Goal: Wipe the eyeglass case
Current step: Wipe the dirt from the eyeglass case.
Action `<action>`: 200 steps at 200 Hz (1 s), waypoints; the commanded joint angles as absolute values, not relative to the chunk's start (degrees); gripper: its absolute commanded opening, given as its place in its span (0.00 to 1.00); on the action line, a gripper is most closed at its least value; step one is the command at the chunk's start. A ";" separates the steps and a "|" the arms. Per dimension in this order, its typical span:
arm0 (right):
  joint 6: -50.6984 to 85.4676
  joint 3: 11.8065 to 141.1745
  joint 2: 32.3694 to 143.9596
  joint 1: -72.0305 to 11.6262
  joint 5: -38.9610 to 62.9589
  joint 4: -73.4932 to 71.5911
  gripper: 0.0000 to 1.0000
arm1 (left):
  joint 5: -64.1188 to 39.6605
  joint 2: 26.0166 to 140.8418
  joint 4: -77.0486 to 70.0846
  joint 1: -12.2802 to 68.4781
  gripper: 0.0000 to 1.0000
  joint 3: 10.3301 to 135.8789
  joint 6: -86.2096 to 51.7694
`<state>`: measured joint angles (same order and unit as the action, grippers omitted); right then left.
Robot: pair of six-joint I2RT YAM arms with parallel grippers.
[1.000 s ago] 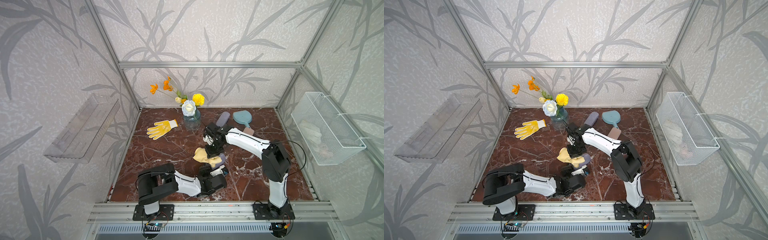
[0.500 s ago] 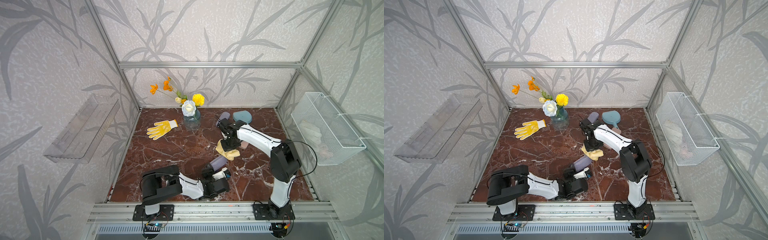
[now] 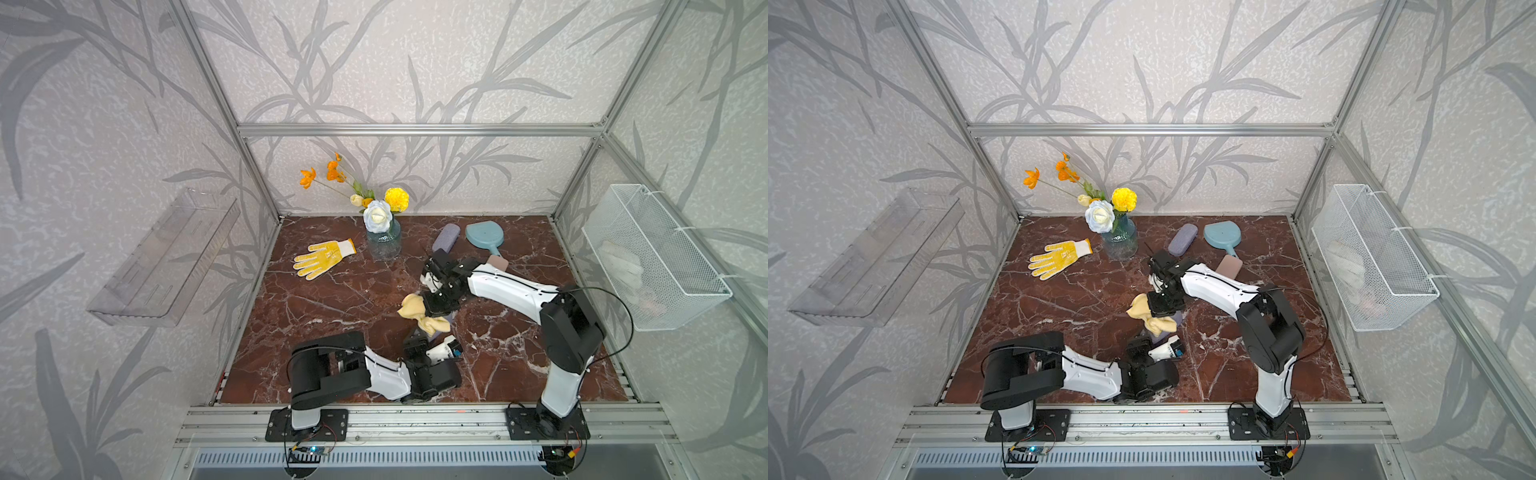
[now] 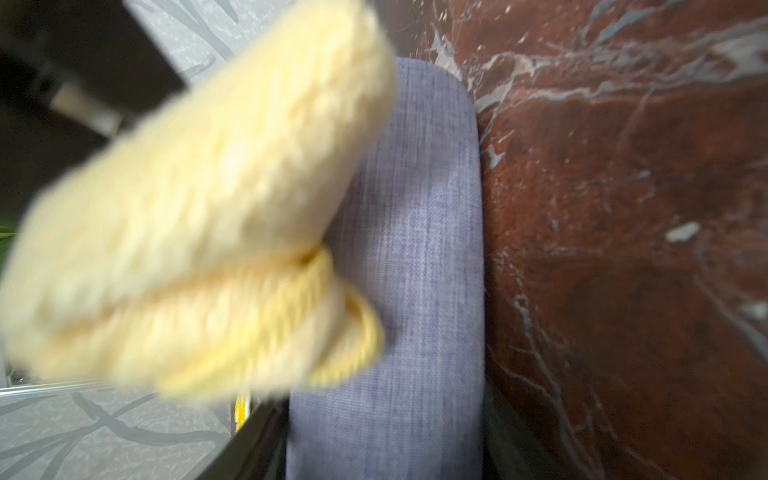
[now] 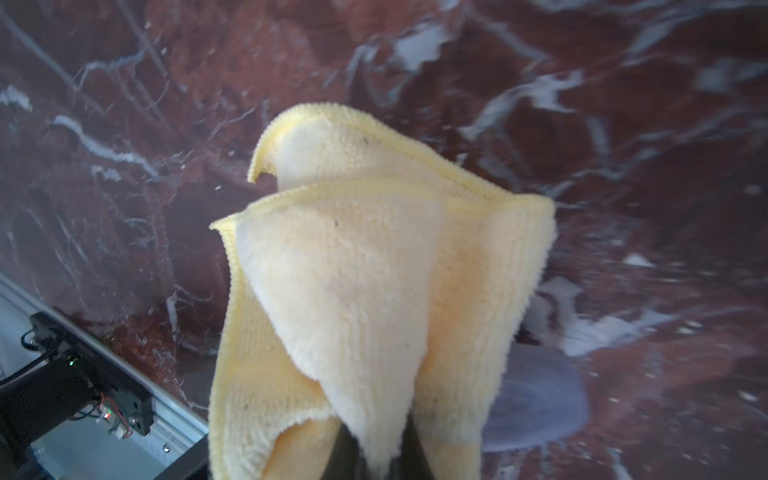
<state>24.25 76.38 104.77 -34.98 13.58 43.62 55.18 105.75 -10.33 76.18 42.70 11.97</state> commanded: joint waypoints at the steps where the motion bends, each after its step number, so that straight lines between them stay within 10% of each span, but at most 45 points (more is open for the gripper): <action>1: 21.33 73.62 104.30 -31.52 -5.42 52.84 0.00 | 55.56 107.03 -7.12 75.76 0.39 42.16 10.03; 41: 17.34 81.95 100.11 -37.18 -14.82 54.42 0.00 | 54.43 106.62 -7.99 75.77 0.39 41.64 10.87; 127: 23.80 78.27 106.09 -42.62 17.23 46.05 0.00 | 54.18 106.53 -8.07 75.67 0.39 41.53 10.72; 200: 15.45 81.37 102.46 -36.97 -25.66 57.70 0.00 | 53.71 106.33 -8.41 75.67 0.37 41.07 10.46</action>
<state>19.49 77.76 103.90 -34.57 -7.05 48.84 54.57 105.78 -11.60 76.05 42.48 11.81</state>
